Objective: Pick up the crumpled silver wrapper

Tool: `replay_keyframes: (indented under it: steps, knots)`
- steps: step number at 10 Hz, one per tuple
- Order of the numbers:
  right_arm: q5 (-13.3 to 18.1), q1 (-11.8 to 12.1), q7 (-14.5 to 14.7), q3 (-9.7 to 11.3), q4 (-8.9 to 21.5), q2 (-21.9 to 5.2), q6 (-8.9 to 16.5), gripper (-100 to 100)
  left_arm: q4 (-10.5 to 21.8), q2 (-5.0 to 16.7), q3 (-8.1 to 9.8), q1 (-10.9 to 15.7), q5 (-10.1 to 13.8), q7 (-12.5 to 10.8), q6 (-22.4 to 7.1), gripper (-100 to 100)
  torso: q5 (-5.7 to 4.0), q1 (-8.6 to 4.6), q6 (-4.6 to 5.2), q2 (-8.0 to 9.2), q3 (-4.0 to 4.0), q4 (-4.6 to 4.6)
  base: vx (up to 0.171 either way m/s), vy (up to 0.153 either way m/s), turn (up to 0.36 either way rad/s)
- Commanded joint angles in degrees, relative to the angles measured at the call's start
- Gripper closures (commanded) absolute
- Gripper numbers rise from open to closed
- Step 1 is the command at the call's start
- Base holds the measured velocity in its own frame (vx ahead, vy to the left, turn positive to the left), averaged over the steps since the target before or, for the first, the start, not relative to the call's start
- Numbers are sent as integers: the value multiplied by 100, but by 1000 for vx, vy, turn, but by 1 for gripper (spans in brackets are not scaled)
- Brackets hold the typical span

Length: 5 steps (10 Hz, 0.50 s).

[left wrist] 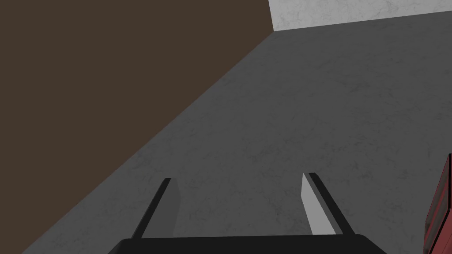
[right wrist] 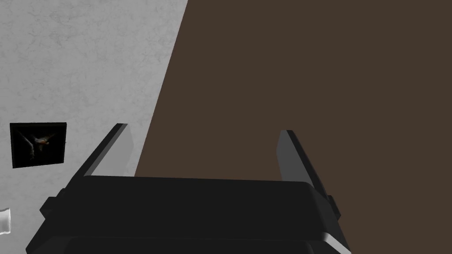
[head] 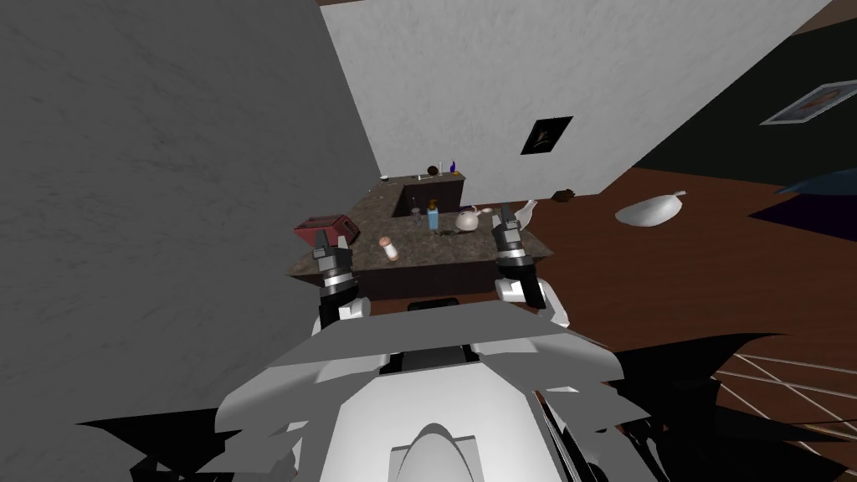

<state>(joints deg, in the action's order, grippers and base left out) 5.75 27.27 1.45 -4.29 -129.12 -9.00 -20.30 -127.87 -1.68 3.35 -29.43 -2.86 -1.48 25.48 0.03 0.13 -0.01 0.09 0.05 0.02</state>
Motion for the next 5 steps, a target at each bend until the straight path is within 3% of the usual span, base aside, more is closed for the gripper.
replay_keyframes:
  steps: [1,5]
  knots:
    - [158,33,26,-26,194,-286,19,-100,0,0,0,0,0,0,0,0,0,0,0,0,0,0,-32,56,124]
    - [401,51,52,-87,546,-864,41,-100,0,0,0,0,0,0,0,0,2,7,1,8,4,2,-33,52,70]
